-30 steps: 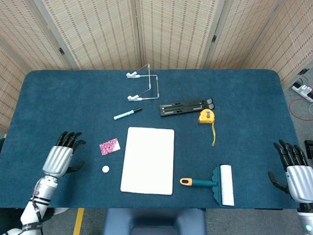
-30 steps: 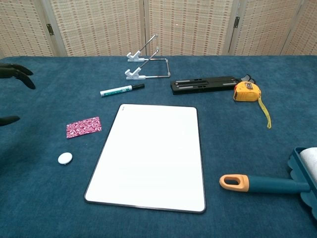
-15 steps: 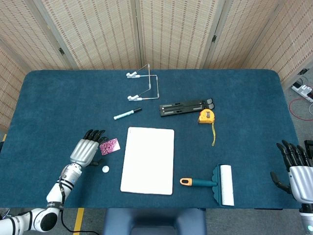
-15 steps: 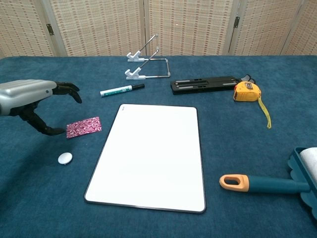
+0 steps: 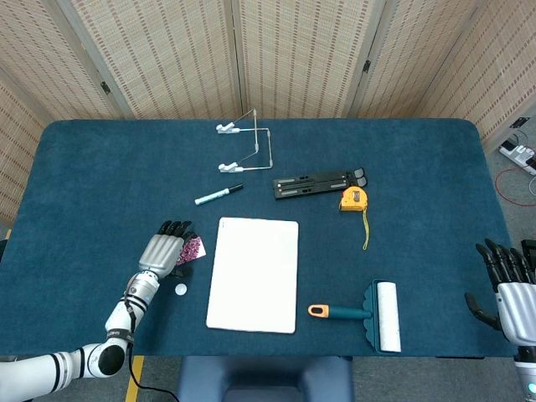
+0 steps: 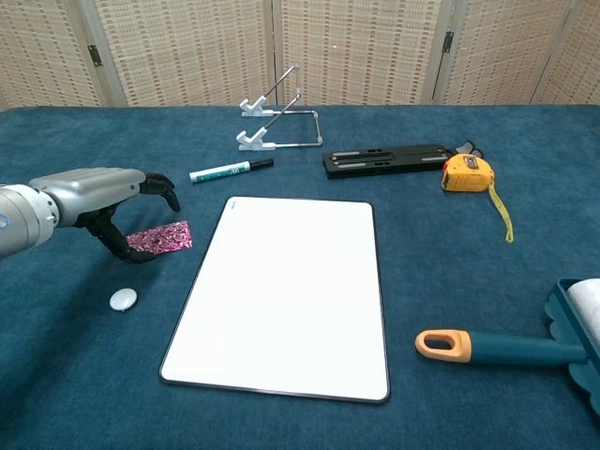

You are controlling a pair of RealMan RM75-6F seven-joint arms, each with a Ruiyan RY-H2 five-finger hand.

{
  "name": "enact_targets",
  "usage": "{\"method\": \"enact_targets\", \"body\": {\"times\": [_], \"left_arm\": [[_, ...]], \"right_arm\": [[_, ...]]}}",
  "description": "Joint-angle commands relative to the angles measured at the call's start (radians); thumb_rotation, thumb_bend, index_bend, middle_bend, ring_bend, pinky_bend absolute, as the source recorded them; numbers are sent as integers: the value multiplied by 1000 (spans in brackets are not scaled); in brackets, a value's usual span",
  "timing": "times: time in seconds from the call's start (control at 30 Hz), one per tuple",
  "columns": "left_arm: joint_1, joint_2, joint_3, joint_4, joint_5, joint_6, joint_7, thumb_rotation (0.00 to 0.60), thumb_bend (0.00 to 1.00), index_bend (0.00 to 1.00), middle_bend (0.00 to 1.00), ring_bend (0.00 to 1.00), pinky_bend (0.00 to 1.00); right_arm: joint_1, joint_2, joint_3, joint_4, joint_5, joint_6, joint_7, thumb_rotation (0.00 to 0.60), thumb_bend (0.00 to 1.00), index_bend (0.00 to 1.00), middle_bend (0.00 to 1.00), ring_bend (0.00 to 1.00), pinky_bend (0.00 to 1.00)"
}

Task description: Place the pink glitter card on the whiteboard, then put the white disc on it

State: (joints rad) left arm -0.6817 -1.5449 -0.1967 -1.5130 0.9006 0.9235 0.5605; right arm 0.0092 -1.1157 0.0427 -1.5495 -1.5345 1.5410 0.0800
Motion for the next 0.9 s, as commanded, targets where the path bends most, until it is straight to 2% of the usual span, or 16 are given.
{"method": "enact_targets", "body": {"times": [0.03, 0.3, 0.9], "left_arm": [[-14, -14, 2, 11, -27, 11, 16, 600, 319, 265, 79, 69, 0], [-40, -25, 8, 24, -101, 8, 29, 600, 319, 275, 79, 70, 0], [-70, -59, 19, 111, -159, 11, 2, 600, 318, 286, 79, 74, 0]], "right_arm": [[-1, 0, 0, 1, 1, 0, 1, 600, 363, 0, 59, 47, 0], [-2, 0, 1, 7, 5, -2, 8, 600, 363, 0, 60, 45, 0], [-10, 6, -1, 12, 3, 6, 17, 600, 364, 0, 60, 45, 0]]}}
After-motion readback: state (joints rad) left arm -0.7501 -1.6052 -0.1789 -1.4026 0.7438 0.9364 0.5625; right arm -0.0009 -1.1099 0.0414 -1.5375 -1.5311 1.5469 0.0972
